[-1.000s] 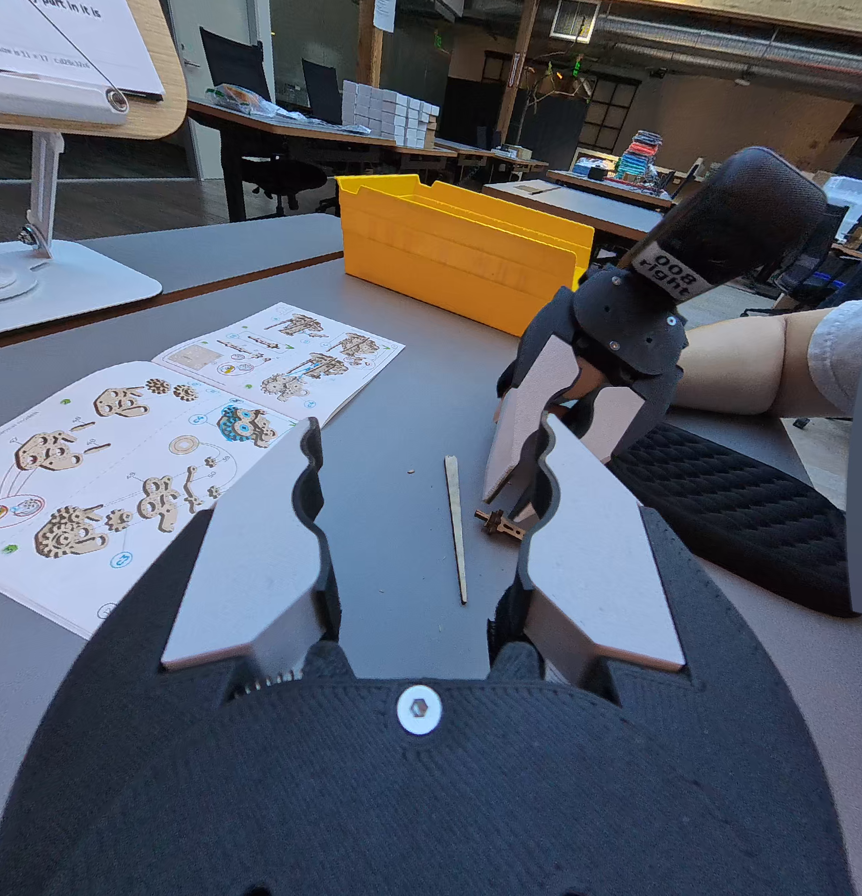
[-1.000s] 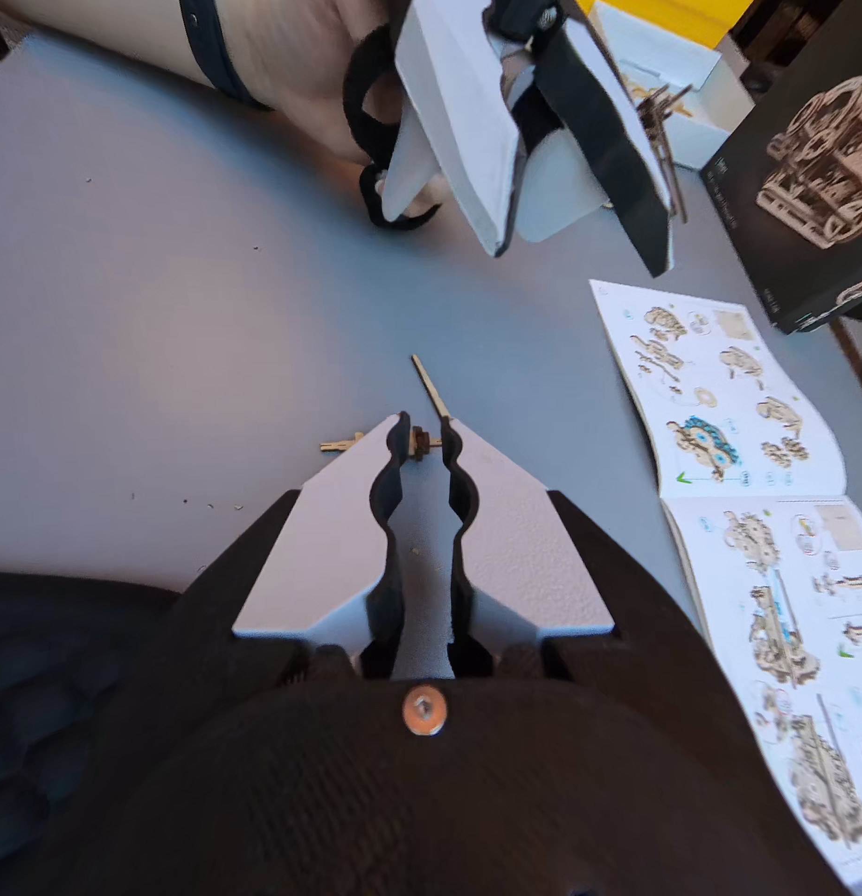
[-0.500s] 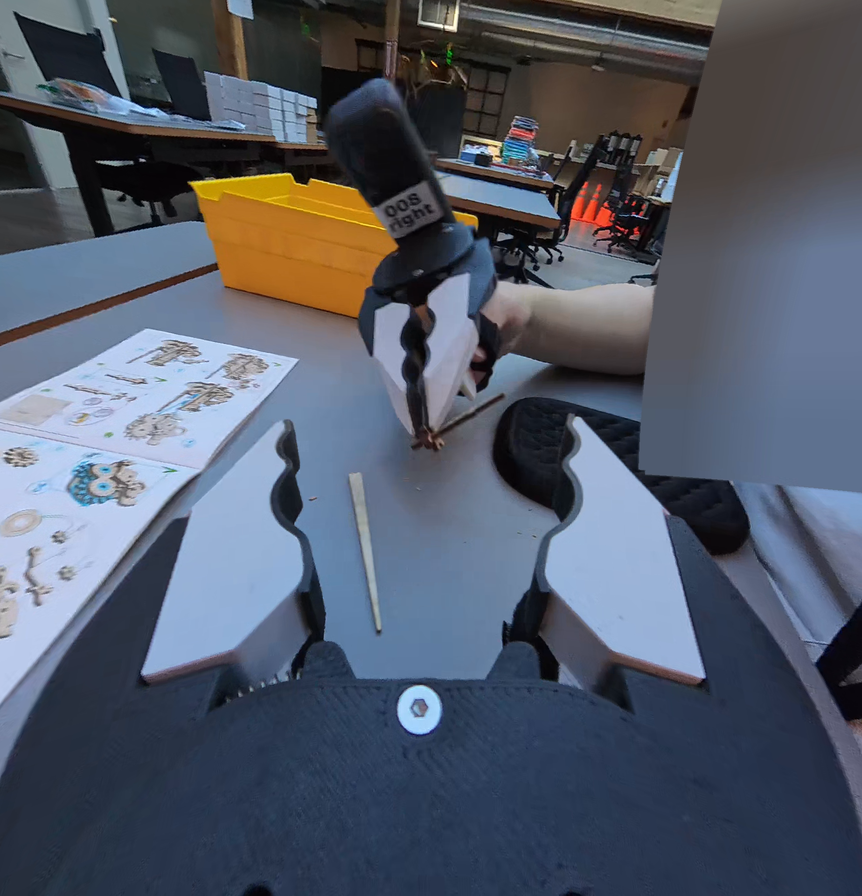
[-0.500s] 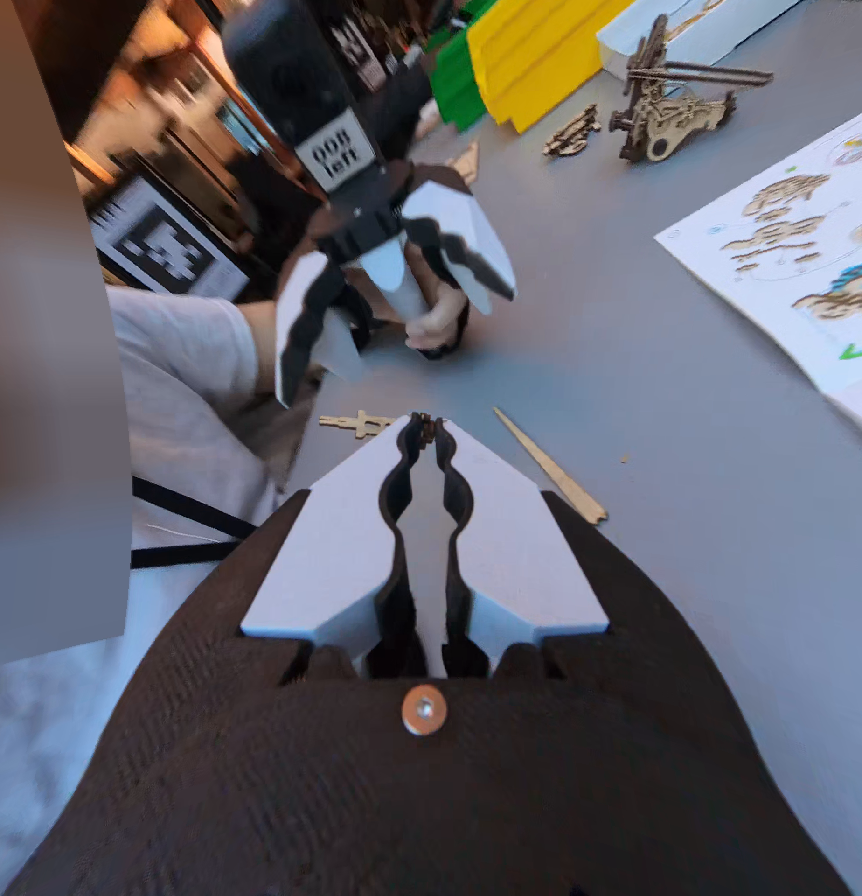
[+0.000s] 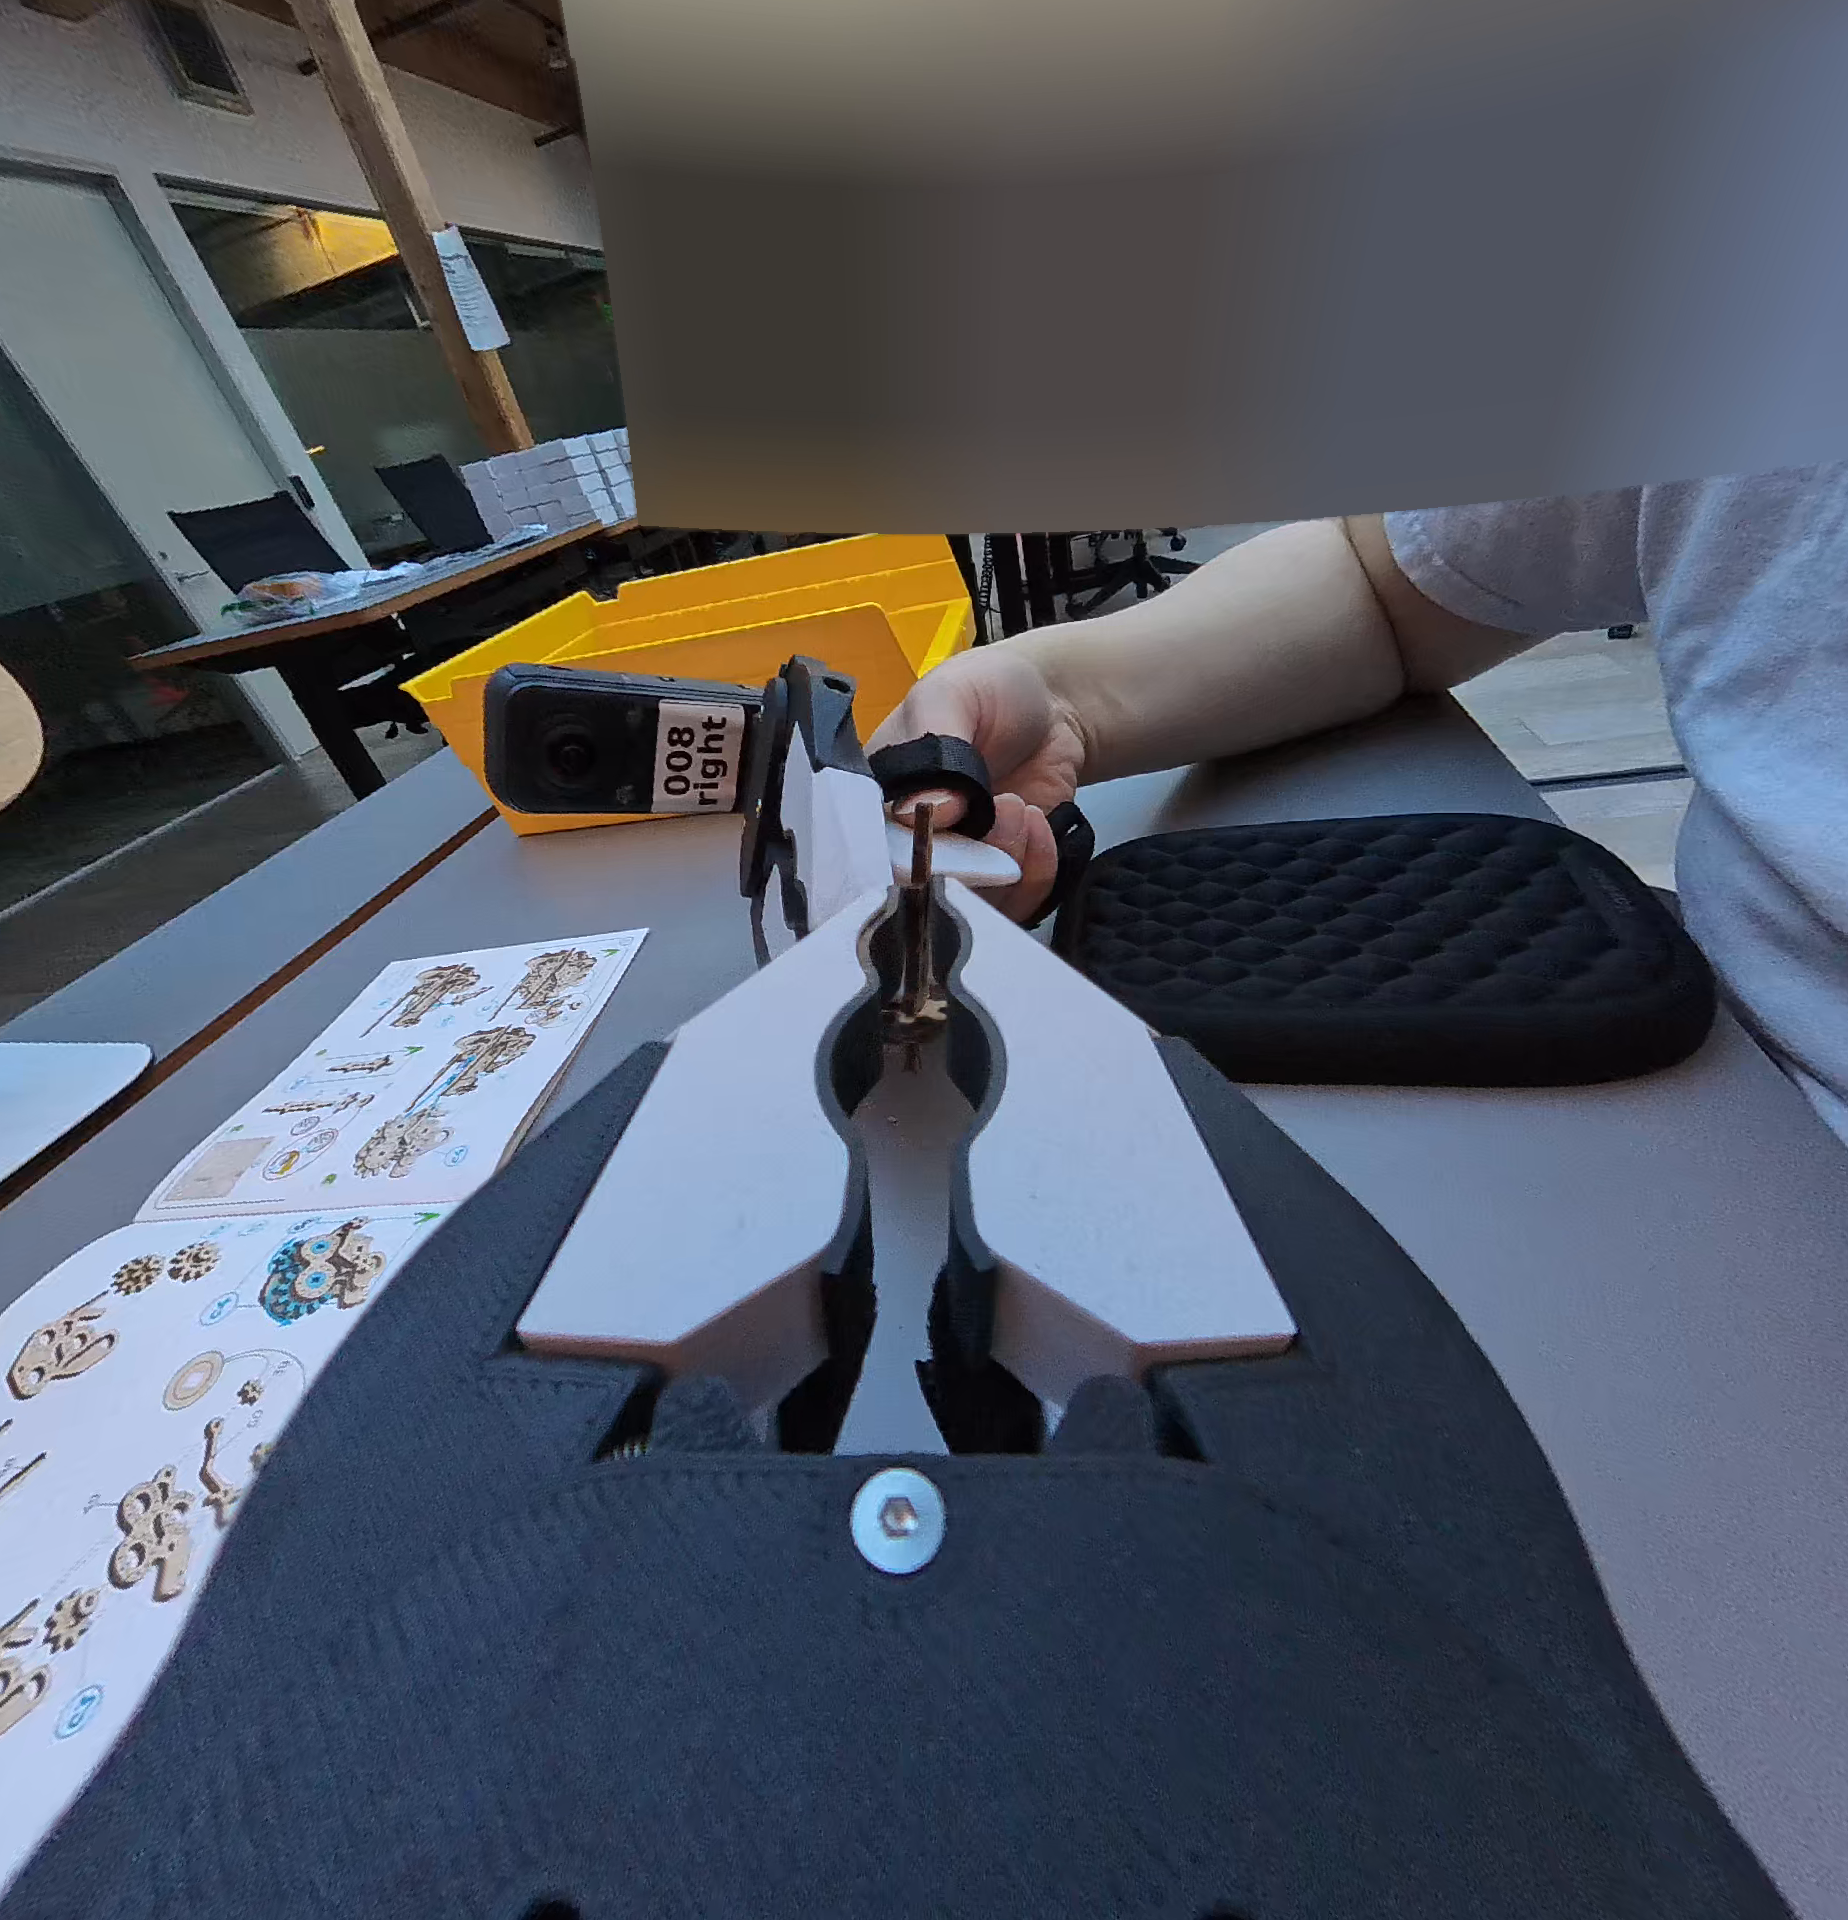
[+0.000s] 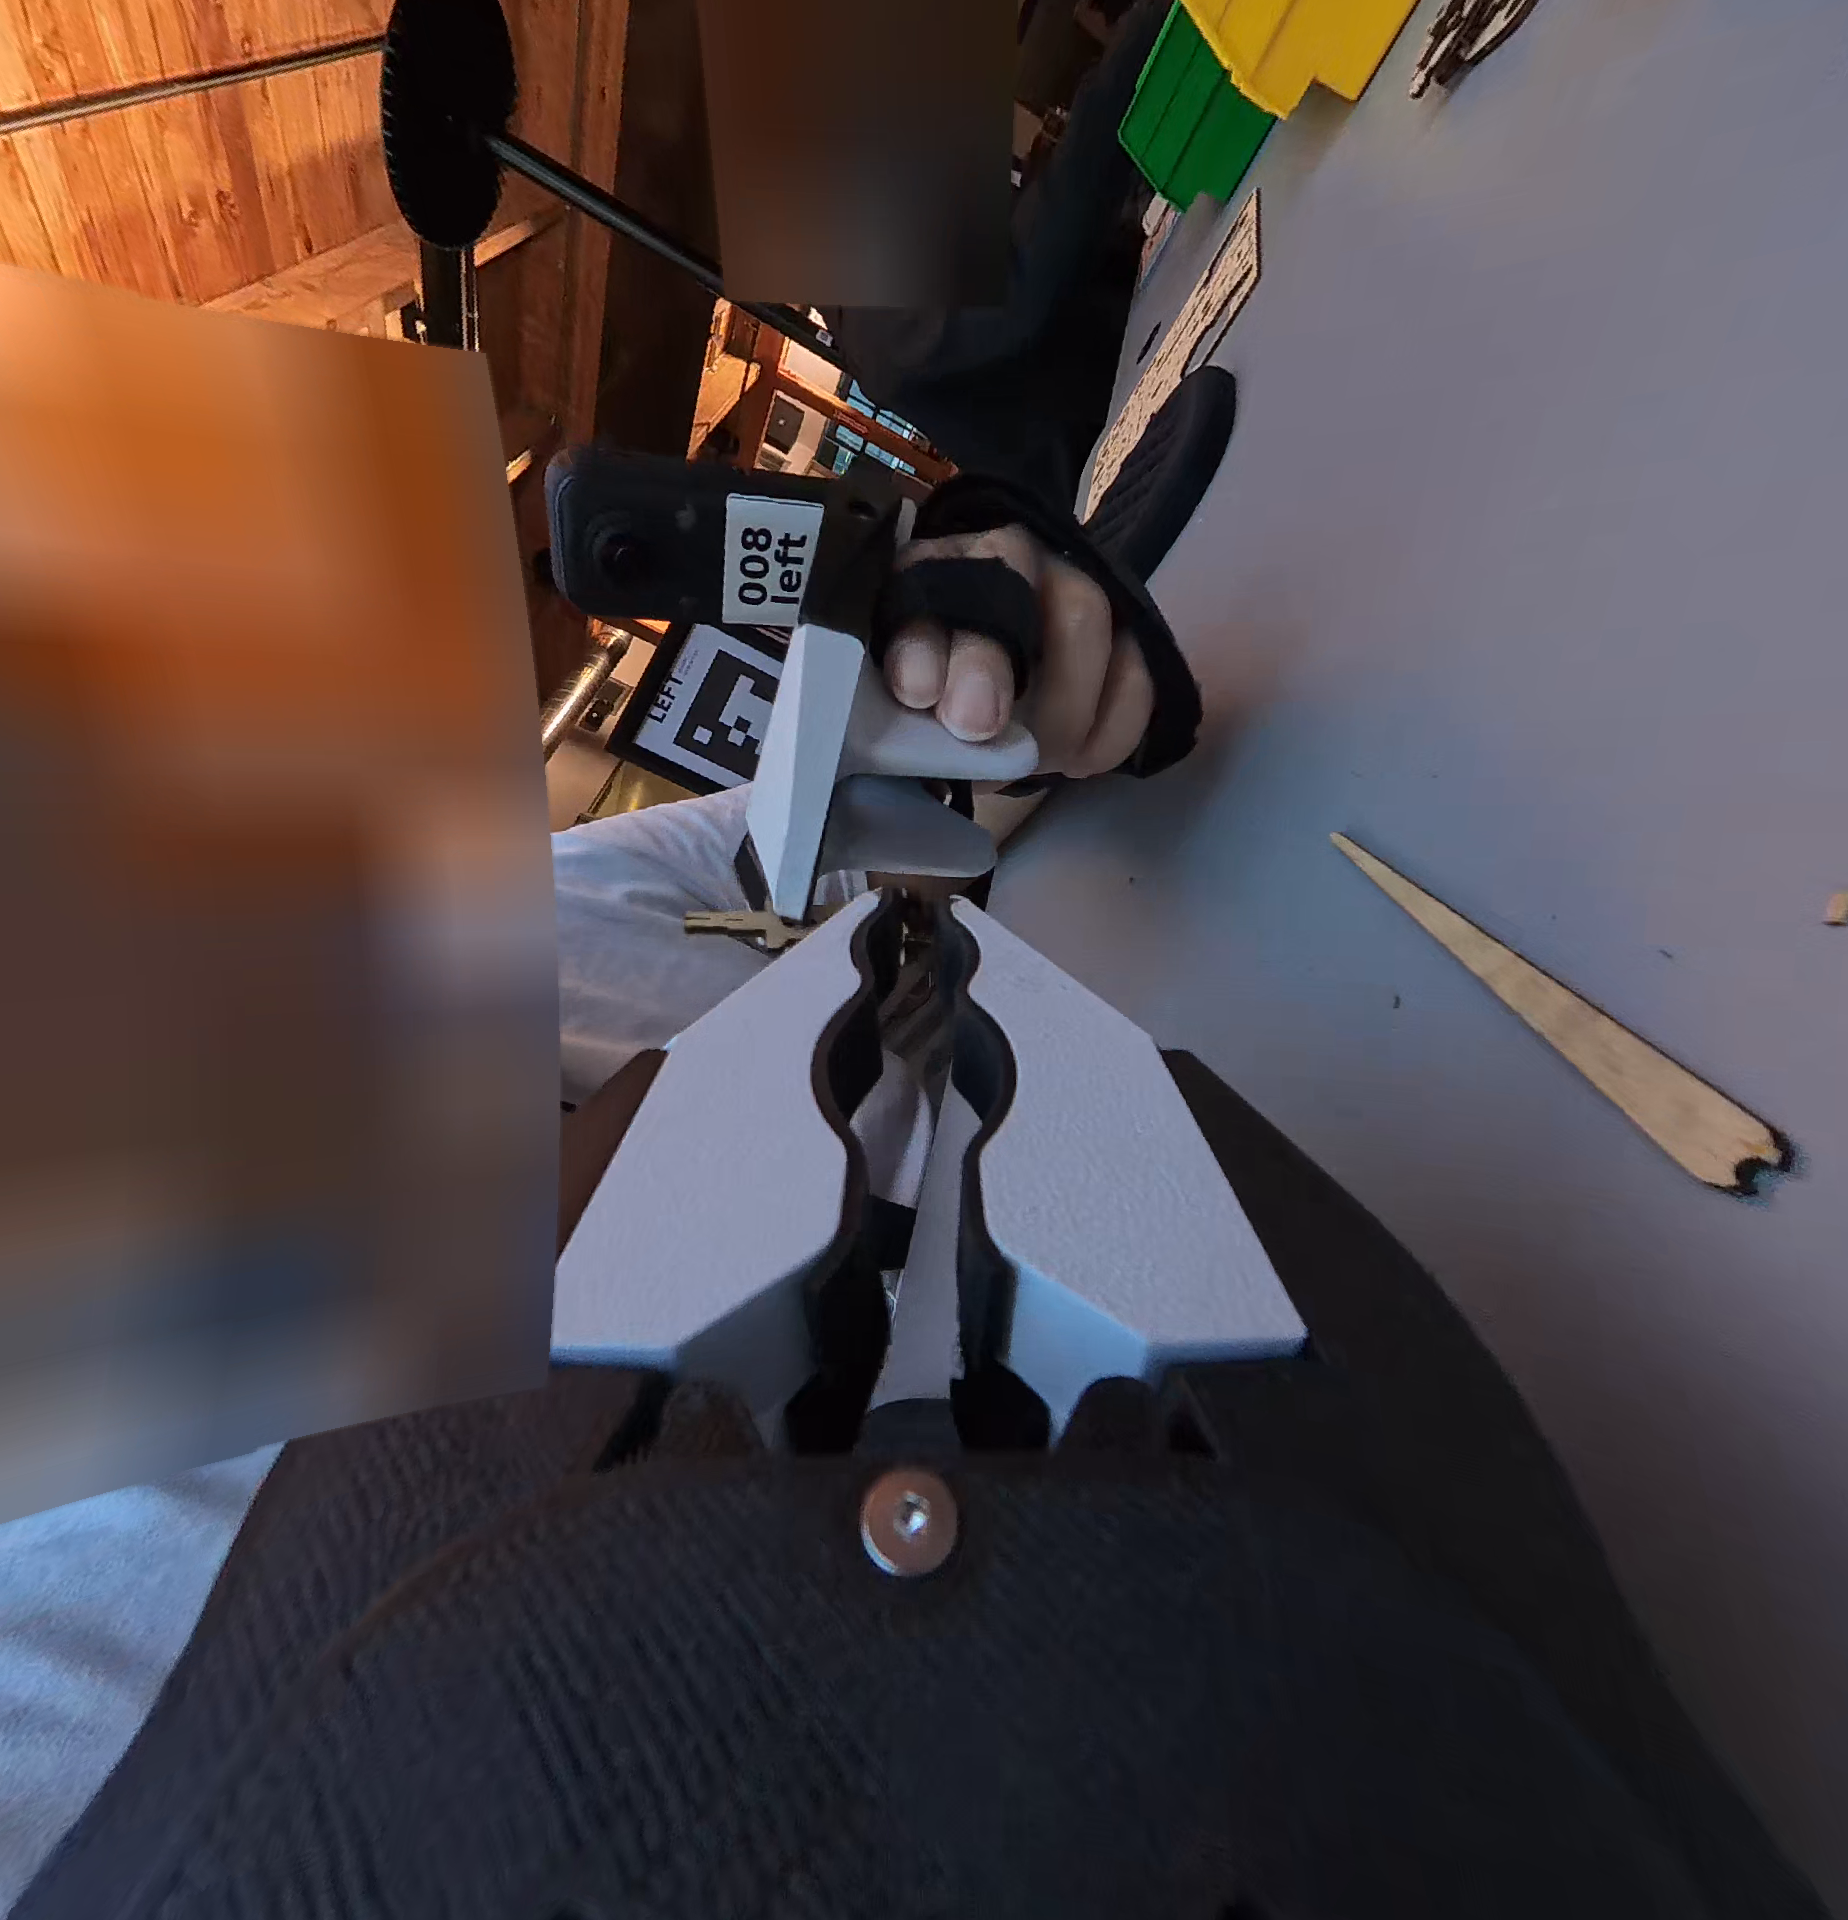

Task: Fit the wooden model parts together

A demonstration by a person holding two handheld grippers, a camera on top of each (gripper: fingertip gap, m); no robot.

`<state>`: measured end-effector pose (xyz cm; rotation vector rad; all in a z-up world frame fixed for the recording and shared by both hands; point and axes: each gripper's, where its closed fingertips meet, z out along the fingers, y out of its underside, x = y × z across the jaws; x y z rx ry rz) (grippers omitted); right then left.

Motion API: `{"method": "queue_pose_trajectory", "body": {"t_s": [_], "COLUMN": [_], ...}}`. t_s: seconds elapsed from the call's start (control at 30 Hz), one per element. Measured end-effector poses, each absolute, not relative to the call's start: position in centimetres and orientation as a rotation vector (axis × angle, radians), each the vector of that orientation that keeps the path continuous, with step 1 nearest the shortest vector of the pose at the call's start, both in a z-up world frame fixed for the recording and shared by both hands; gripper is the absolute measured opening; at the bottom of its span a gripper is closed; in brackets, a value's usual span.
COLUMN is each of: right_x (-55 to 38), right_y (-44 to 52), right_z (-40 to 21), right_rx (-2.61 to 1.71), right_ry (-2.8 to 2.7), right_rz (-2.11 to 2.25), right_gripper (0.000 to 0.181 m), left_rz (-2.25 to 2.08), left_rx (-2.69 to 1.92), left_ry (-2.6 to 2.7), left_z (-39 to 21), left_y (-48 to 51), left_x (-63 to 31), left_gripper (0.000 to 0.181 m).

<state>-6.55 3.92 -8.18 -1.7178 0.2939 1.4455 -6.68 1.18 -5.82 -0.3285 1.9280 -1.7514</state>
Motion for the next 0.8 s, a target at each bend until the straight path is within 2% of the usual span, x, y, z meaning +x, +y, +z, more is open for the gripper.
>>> {"method": "queue_pose_trajectory", "body": {"t_s": [0.03,0.1,0.17,0.33,0.43,0.67,0.8], "right_x": [-6.6,-6.6,-5.6,-1.3,-1.6,-2.4,-2.8], "right_y": [3.9,3.8,3.7,3.0,3.3,4.0,3.8], "right_z": [-8.3,-8.6,-8.8,-7.6,-6.9,-7.9,-8.0], "right_rx": [-1.726,-1.735,-1.754,-1.711,-1.681,-1.705,-1.707], "right_ry": [0.290,0.254,0.188,-0.019,0.021,0.033,0.013], "right_rz": [1.436,1.407,1.281,0.645,0.662,0.719,0.749], "right_gripper": [0.003,0.004,0.019,0.017,0.016,0.007,0.007], "left_rz": [-1.745,-1.738,-1.785,-1.860,-1.840,-1.902,-1.905], "left_rx": [-0.327,-0.340,-0.439,-0.899,-1.053,-1.122,-1.137], "left_ry": [1.939,1.967,1.975,1.999,2.065,2.034,2.043], "left_z": [-6.0,-6.3,-6.1,-8.0,-9.8,-9.5,-9.7], "left_y": [1.1,1.1,1.3,2.5,2.5,2.7,2.6], "left_x": [-6.7,-6.7,-6.3,-3.9,-3.5,-3.5,-3.5], "left_gripper": [0.000,0.000,0.000,0.000,0.000,0.000,0.000]}}
